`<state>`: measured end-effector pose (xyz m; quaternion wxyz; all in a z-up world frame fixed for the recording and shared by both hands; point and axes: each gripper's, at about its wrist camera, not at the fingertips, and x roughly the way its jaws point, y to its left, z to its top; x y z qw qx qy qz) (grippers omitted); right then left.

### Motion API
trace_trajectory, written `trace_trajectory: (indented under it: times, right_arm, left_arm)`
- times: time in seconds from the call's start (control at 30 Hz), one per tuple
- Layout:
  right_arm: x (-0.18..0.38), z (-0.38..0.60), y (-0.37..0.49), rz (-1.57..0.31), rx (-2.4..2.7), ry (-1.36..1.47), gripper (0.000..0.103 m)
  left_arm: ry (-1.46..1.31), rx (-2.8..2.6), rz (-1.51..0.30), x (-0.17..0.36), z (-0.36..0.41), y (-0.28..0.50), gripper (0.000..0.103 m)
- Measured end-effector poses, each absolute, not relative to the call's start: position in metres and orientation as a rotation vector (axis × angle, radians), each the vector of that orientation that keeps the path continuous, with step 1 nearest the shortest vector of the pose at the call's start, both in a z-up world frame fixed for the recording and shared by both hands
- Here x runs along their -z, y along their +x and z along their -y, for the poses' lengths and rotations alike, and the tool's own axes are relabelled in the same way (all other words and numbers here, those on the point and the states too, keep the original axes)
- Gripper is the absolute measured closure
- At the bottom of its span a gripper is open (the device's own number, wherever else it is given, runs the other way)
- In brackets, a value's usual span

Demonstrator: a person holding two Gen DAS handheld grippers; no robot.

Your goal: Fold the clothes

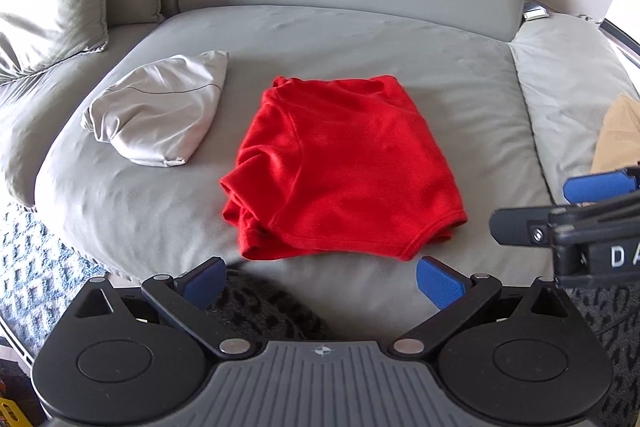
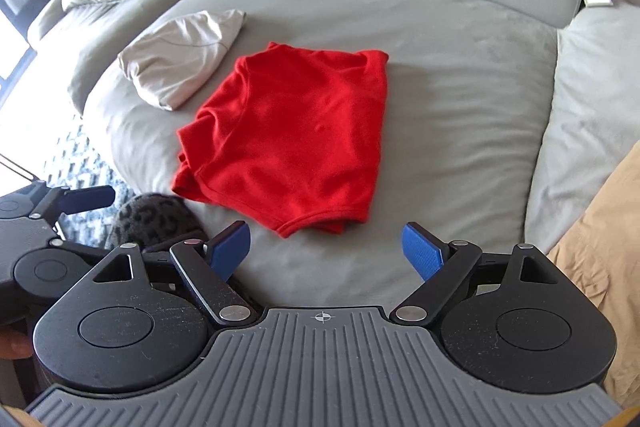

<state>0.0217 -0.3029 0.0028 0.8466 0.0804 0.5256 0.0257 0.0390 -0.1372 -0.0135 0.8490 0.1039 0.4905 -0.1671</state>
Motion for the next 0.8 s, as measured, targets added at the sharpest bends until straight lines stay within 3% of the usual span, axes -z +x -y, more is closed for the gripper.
trace_trajectory:
  times: [0.8]
  right_arm:
    - [0.004,0.321,0.019,-1.100,-0.019,0.220,0.013]
  left_arm:
    - [0.237,0.330,-1.070,0.027,0.146,0.040,0.001]
